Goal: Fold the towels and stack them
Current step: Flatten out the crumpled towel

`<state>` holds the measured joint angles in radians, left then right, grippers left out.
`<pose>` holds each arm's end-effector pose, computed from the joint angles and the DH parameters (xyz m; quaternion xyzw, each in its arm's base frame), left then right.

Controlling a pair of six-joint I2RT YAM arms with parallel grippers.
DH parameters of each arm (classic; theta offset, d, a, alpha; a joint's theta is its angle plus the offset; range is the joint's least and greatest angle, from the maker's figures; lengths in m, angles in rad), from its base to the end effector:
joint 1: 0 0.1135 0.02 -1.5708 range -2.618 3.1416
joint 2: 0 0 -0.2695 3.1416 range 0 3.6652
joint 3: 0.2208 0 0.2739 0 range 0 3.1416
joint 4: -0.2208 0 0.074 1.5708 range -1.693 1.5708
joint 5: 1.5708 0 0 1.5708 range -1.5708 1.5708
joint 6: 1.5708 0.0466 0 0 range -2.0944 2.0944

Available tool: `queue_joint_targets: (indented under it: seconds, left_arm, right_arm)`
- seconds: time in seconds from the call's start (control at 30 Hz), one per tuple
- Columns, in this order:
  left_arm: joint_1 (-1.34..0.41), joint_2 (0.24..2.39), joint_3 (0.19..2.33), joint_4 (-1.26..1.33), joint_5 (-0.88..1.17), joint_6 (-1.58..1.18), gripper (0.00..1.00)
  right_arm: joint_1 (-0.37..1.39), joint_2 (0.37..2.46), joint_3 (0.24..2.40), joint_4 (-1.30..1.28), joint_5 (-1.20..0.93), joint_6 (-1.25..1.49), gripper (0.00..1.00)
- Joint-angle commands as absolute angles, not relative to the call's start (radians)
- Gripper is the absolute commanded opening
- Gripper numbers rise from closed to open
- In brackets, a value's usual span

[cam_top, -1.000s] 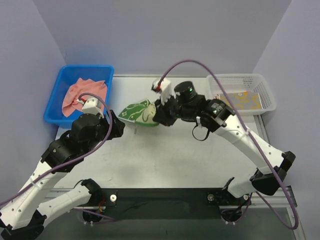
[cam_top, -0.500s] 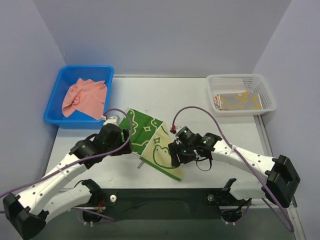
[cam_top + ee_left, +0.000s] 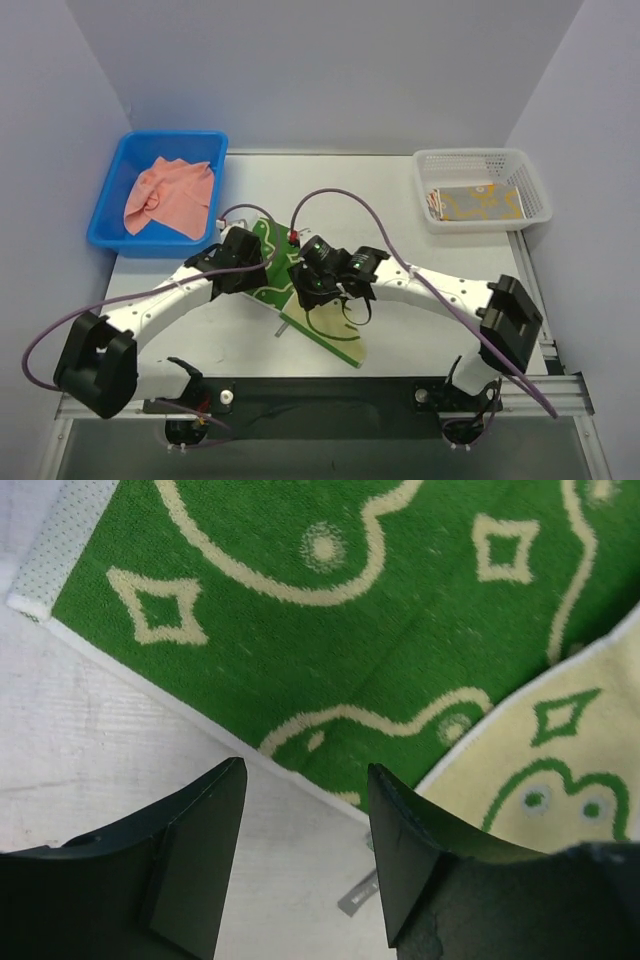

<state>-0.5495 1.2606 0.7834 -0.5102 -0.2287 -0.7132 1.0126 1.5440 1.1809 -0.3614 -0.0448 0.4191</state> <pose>0.2344 -0.1312 0.2010 -0.1105 0.9456 -0.0804 0.2951 0.1964 0.3185 0.2642 -0.2753 0.8690 0.2848 0.2964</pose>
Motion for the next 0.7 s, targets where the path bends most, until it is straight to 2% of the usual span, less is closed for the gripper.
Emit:
queue_joint_targets:
  seconds: [0.0, 0.23, 0.43, 0.6, 0.67]
  left_arm:
    - [-0.503, 1.336, 0.819, -0.397, -0.175, -0.67, 0.62]
    - [-0.483, 1.466, 0.807, -0.35, -0.132, -0.65, 0.59]
    - [-0.479, 1.506, 0.769, -0.325, -0.12, -0.669, 0.59]
    - [-0.462, 1.525, 0.743, -0.31, -0.106, -0.683, 0.59]
    - [-0.454, 1.534, 0.738, -0.307, -0.103, -0.684, 0.59]
  right_arm:
    - [1.019, 1.638, 1.209, -0.283, -0.015, 0.468, 0.46]
    - [1.046, 1.799, 1.252, -0.241, -0.029, 0.42, 0.53]
    - [1.04, 1.882, 1.243, -0.264, 0.067, 0.466, 0.5]
    - [1.022, 1.893, 1.23, -0.325, 0.11, 0.529, 0.38]
    - [1.003, 1.885, 1.216, -0.34, 0.118, 0.554, 0.26]
